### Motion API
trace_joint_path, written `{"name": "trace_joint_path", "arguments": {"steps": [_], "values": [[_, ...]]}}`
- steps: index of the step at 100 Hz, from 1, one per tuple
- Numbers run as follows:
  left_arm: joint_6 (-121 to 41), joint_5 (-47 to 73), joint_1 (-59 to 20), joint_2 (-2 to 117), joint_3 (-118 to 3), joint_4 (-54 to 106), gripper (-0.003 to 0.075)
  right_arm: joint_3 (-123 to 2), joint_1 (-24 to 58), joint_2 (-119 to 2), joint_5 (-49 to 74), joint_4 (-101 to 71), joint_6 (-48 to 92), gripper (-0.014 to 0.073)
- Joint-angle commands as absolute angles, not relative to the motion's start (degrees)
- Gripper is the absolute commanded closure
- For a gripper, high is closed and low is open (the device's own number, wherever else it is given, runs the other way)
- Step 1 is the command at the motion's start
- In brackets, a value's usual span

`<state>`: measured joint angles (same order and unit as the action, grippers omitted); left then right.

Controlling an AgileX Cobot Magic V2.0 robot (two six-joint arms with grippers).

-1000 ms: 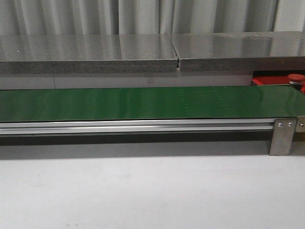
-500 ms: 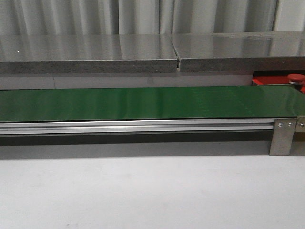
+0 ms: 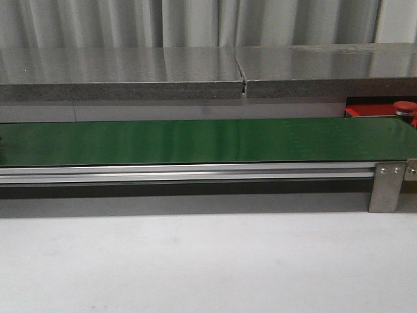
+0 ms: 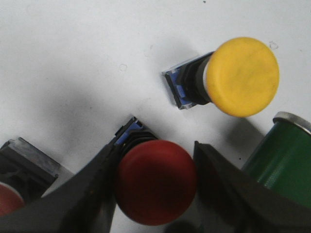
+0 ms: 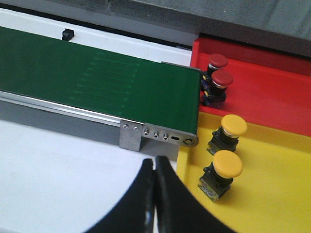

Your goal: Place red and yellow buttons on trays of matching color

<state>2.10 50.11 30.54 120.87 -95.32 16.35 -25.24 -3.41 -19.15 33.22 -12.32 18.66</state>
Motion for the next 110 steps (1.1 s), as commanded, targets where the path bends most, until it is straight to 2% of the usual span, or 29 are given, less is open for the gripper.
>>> {"name": "trace_joint_path", "arguments": {"steps": [1,55,81,110], "values": [[2.2,49.0,30.7,117.1,-97.1,17.5,0.0482,-26.6,-3.3,-19.4,29.3,-12.8,19.1,0.0662],[-2.5,49.8,30.7,100.7,-94.2,17.4,0.0585,-26.6,-3.3,-19.4,29.3,-12.8,19.1,0.0662],[-5.3,44.7,28.6,92.4,-82.9,20.8,0.0585,-26.6,-3.3,-19.4,29.3,-12.8,19.1,0.0662],[-6.7,42.4,23.9,93.3,-79.1,20.8,0.0585,-26.6,-3.3,-19.4,29.3,-12.8,19.1,0.0662]]}}
